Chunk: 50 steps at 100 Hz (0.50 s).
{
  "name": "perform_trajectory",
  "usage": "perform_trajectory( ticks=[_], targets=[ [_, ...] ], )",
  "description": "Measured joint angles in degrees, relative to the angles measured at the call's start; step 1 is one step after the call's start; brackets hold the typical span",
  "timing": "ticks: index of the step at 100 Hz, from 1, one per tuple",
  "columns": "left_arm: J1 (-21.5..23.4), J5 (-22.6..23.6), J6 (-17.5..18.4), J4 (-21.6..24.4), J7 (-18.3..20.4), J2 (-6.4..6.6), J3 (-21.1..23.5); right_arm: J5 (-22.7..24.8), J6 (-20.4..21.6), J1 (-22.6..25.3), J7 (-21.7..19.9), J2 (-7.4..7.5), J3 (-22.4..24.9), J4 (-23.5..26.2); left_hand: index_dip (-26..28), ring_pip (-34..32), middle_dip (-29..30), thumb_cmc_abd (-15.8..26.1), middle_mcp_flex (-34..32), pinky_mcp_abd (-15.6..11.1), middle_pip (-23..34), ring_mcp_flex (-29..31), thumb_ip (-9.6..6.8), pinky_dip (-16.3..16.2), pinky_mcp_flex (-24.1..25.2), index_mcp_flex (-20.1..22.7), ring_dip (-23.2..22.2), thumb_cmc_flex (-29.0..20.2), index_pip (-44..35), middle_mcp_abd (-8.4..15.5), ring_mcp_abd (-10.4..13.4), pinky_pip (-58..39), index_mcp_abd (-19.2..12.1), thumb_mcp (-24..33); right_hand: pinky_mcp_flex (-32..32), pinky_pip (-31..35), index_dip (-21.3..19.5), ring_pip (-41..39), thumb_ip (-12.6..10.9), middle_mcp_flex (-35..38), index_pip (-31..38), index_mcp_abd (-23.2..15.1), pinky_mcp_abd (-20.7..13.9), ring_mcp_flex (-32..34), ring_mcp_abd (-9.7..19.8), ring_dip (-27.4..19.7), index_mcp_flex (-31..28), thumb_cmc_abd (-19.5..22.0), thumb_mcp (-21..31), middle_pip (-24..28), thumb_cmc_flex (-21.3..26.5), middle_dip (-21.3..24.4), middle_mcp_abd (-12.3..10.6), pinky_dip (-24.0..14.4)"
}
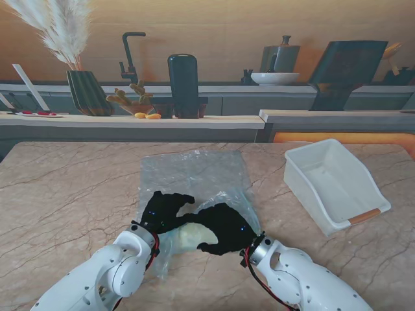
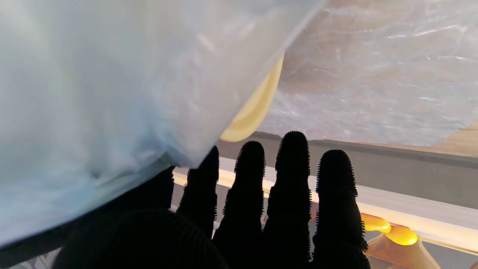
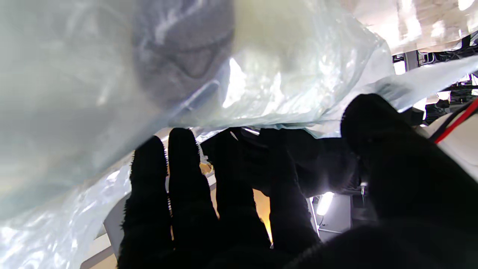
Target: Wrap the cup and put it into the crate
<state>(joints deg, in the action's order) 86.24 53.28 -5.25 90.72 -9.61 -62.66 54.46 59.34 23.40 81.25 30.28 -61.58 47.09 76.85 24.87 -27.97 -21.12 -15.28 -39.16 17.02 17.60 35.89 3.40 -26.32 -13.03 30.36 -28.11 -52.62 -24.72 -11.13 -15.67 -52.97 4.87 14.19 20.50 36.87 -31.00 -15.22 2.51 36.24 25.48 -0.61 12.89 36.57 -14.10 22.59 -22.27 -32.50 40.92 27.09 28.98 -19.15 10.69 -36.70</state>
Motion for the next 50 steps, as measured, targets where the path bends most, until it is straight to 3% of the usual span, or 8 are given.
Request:
perform_trajectory(
  ticks=[25, 50],
  targets=[
    [0.7, 1.1, 0.4, 0.6, -1.6, 0.15, 1.6, -0.7, -0.6, -2.1, 0.2, -0.28, -1.7, -1.5, 0.0, 0.4, 0.0, -0.1, 0.0, 0.2, 0.0, 0.0, 0.04, 0.0, 0.0, 0.0, 0.0, -1.5, 0.0, 0.0, 0.0, 0.0, 0.0, -0.7, 0.1, 0.0, 0.9, -0.1, 0.0, 0.2, -4.3, -3.2, 0.7, 0.5, 0.0, 0.0, 3.1, 0.0, -0.1, 0.1, 0.0, 0.0, -0.5, 0.0],
    [0.5, 1.2, 0.6, 1.5, -1.2, 0.28, 1.8, 0.1, -1.6, -2.3, 5.7, -0.75, -2.5, -3.4, 0.0, 0.4, 0.0, -0.1, 0.0, 0.5, -0.1, 0.0, 0.04, 0.0, 0.0, 0.0, 0.0, -1.5, 0.7, 0.0, -0.1, 0.0, 0.0, -2.6, 0.1, 0.5, 0.4, -0.1, 0.0, 0.2, -3.5, -6.8, 2.3, 0.5, -0.1, 0.0, 3.1, 0.0, 0.6, 0.1, 0.1, 0.0, -1.6, 0.0]
  ],
)
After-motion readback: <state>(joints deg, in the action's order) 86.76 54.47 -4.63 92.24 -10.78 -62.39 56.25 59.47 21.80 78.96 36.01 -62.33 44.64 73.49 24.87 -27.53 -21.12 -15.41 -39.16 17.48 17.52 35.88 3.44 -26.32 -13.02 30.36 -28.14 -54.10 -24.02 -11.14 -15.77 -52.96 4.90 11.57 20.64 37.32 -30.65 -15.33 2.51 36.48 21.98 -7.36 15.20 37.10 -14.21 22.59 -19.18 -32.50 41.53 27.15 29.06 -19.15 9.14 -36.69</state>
